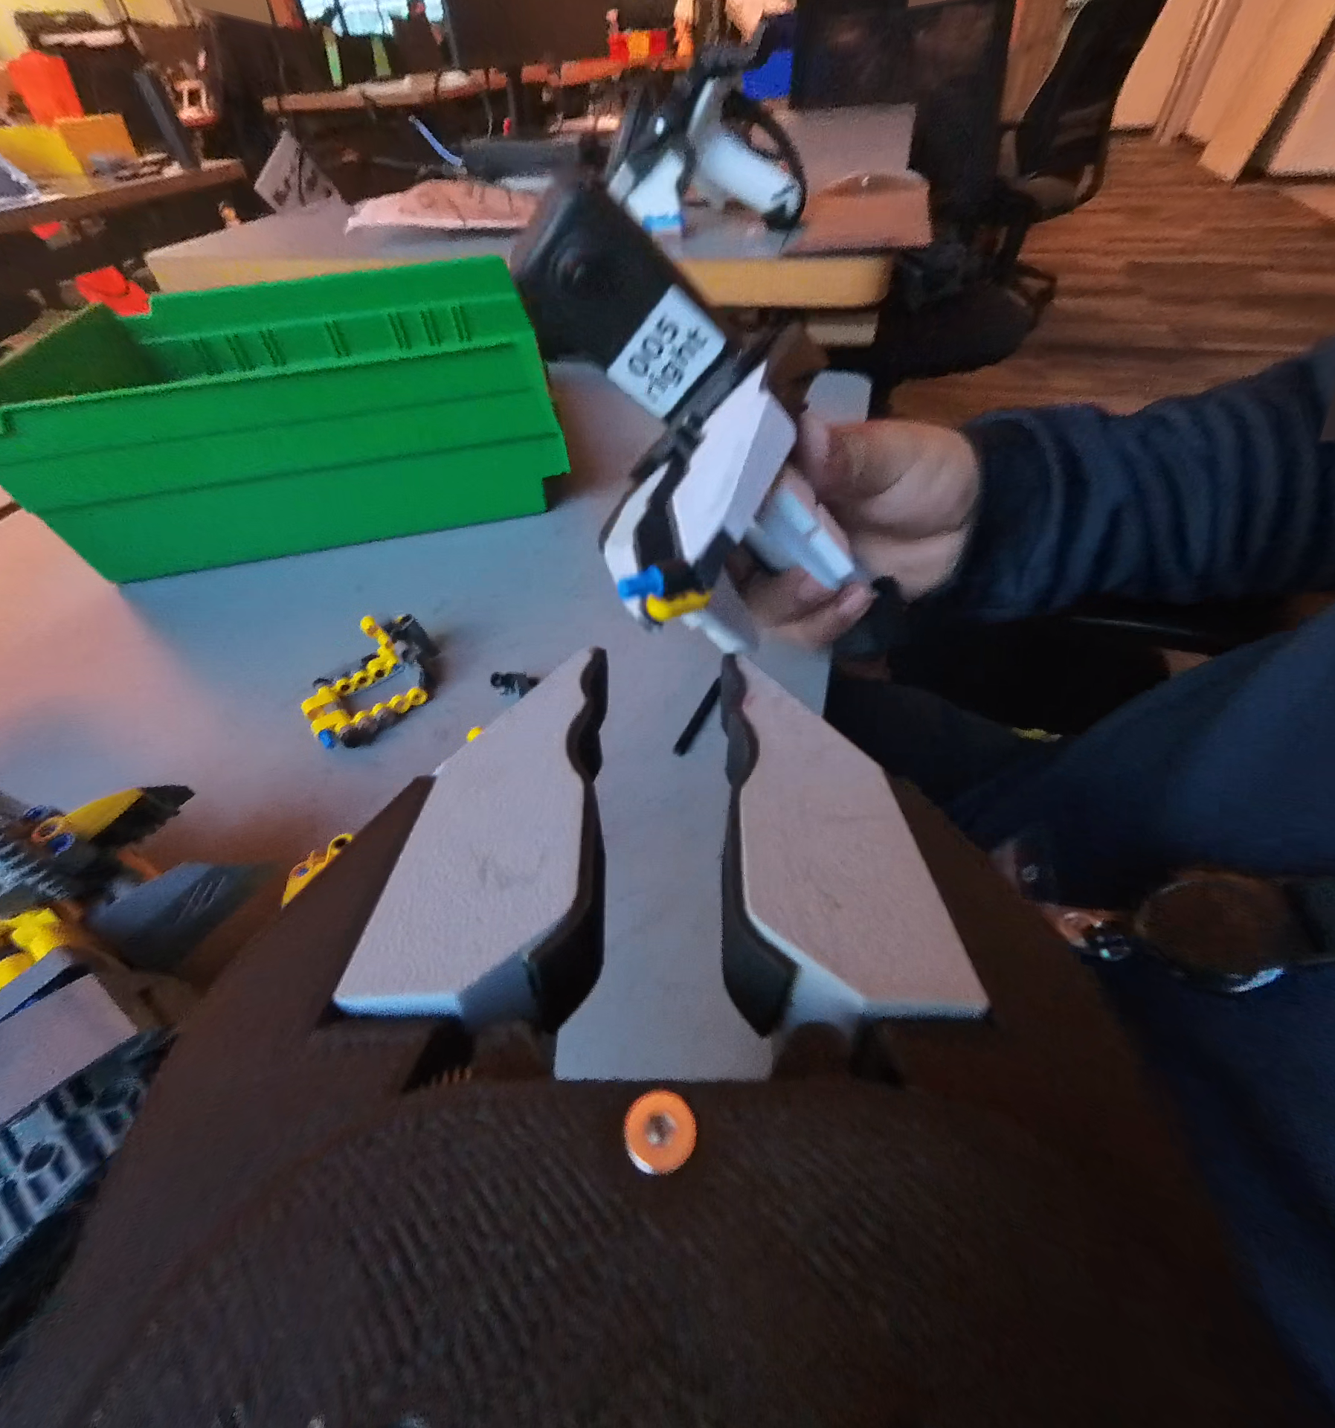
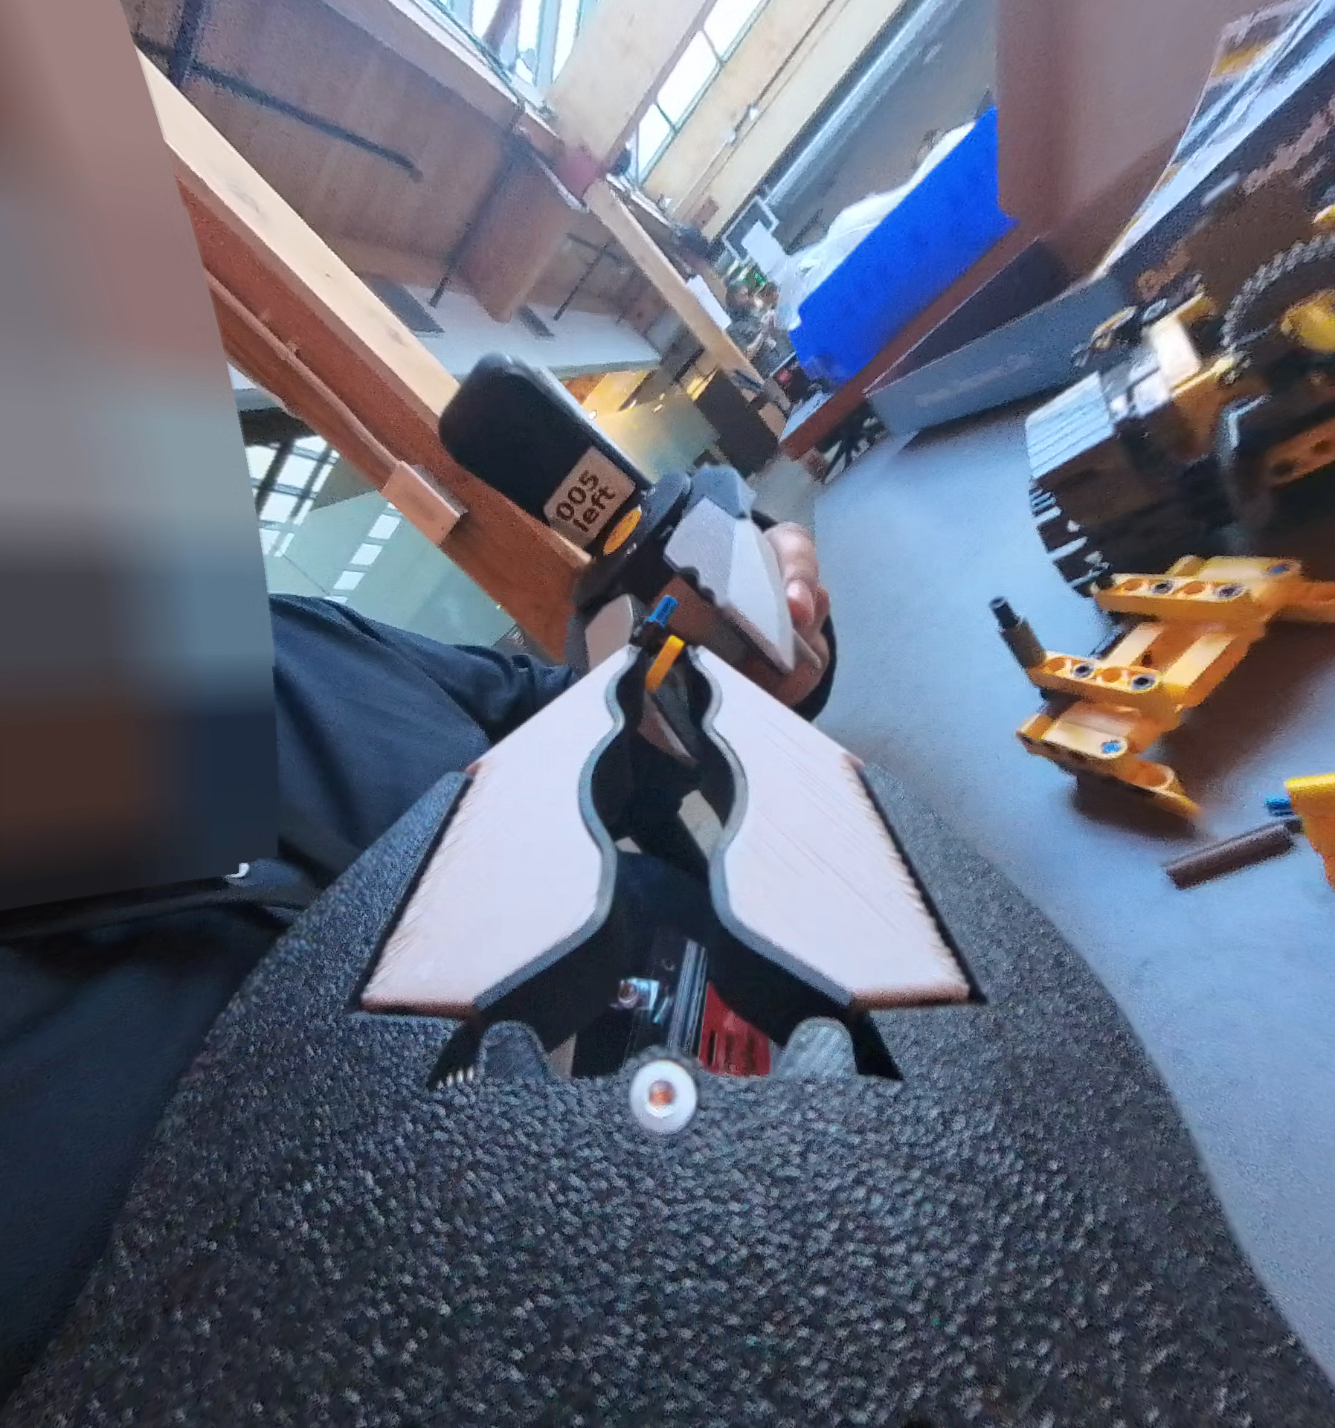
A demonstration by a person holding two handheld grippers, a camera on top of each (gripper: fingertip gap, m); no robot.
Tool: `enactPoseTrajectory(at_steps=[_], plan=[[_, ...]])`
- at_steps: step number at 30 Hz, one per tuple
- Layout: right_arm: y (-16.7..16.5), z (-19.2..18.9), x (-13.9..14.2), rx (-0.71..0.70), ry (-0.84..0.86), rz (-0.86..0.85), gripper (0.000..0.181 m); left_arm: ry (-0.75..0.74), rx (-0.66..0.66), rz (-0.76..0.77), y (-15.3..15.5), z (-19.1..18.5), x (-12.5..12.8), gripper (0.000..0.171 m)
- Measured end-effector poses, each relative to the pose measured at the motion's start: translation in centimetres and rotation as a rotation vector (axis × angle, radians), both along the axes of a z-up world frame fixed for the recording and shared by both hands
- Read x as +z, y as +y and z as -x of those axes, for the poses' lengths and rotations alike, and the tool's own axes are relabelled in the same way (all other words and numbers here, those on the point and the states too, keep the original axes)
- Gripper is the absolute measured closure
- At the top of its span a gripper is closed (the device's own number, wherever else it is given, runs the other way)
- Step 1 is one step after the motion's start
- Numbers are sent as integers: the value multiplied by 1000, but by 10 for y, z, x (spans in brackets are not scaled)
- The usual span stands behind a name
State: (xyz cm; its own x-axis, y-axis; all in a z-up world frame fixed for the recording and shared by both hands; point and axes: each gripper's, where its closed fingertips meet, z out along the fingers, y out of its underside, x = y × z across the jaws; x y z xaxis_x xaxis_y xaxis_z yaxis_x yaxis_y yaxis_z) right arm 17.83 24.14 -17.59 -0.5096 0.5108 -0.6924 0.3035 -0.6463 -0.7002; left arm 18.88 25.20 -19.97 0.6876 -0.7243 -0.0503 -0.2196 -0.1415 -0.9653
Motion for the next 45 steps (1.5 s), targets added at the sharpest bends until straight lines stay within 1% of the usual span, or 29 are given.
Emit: enactPoseTrajectory(at_steps=[2,4,6,10,12,14,16,18,20,22,23,26,29,31,32,34,37,39,41,43,45], plan=[[-5,2,-7,26,-31,-5,173,-45,-4,-22,0,2,9,143],[-9,2,-4,49,-16,30,173,-62,-36,-38,-4,-1,15,146],[-11,2,0,72,-4,66,173,-61,-59,-62,-8,-4,19,153],[-14,-1,3,103,12,94,173,-59,-82,-72,-12,-7,22,154],[-13,-1,5,76,24,64,173,-59,-68,-85,-12,-6,26,155],[-11,-3,8,46,31,16,177,-77,-65,-106,-13,-6,31,162],[-10,-4,7,34,13,-18,177,-75,-57,-105,-12,-7,30,162],[-4,-1,2,-10,-13,-41,178,-37,-15,-80,-5,-3,23,162],[7,4,-11,-80,-79,-87,177,28,43,3,3,5,9,164],[19,6,-26,-178,-143,-254,174,117,94,93,9,14,-11,165],[22,5,-29,-206,-158,-345,174,155,105,130,9,16,-20,165],[15,3,-30,-212,-171,-567,173,203,106,180,8,13,-32,165],[9,6,-36,-215,-181,-764,174,207,55,220,2,1,-35,165],[9,6,-43,-200,-200,-859,175,229,47,225,0,0,-37,165],[6,5,-44,-178,-196,-872,181,238,46,227,0,0,-38,165],[4,4,-46,-156,-195,-867,181,241,39,229,-1,0,-40,165],[17,2,-57,-191,-268,-886,181,260,57,236,2,7,-44,165],[25,2,-66,-205,-313,-919,181,207,47,252,2,7,-41,166],[21,4,-59,-212,-273,-898,181,203,63,274,4,10,-43,165],[14,5,-51,-185,-230,-851,173,203,62,271,4,11,-43,166],[10,5,-49,-164,-211,-824,170,194,50,258,3,9,-40,166]])
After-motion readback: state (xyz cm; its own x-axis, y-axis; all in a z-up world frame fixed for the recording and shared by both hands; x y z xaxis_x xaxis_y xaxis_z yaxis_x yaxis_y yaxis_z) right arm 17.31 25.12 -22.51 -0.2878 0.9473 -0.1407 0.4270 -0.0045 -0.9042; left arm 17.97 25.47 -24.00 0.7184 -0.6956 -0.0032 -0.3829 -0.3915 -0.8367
